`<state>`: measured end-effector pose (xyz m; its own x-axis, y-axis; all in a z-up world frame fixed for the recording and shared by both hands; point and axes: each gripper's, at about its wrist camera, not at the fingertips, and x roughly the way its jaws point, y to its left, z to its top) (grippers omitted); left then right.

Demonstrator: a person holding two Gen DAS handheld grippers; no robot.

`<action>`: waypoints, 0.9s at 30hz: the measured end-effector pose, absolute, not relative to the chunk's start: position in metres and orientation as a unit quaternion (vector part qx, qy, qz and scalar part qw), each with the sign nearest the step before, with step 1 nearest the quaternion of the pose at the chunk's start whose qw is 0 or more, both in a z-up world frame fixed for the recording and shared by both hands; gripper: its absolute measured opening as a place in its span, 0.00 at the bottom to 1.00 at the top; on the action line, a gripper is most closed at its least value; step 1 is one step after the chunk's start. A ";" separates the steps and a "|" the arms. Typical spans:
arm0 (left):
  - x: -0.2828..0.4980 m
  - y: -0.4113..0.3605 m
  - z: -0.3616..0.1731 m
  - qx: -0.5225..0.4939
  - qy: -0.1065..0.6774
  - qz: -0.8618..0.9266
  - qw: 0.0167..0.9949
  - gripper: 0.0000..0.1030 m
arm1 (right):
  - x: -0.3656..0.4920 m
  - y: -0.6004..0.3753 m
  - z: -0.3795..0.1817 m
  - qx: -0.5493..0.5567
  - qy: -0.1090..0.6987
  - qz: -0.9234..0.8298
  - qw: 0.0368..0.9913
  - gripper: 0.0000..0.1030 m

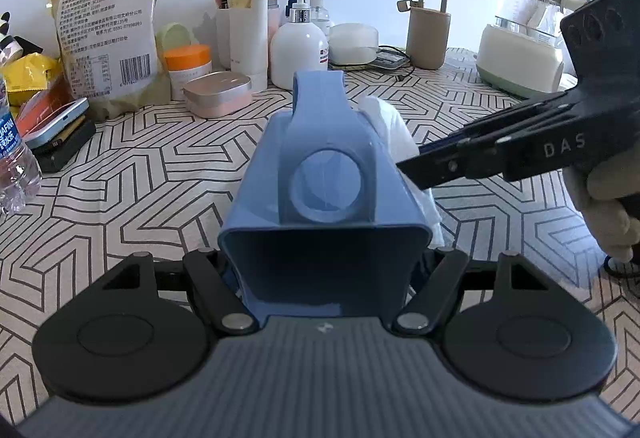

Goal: Clean container
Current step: 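Wipe the tissue down the container's outer wall with the right tool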

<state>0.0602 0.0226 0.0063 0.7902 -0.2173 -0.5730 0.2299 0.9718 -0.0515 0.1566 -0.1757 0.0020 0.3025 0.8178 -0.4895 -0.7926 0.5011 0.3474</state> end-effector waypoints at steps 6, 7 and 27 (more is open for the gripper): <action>0.059 0.020 0.006 0.019 0.301 -0.117 0.946 0.71 | 0.154 -0.166 -0.005 -0.023 0.324 0.477 0.816 0.22; 0.059 0.020 0.006 0.018 0.301 -0.118 0.946 0.71 | 0.152 -0.162 -0.006 -0.038 0.321 0.469 0.822 0.22; 0.058 0.018 0.005 0.021 0.303 -0.114 0.946 0.71 | 0.132 -0.177 0.023 0.035 0.273 0.557 0.783 0.22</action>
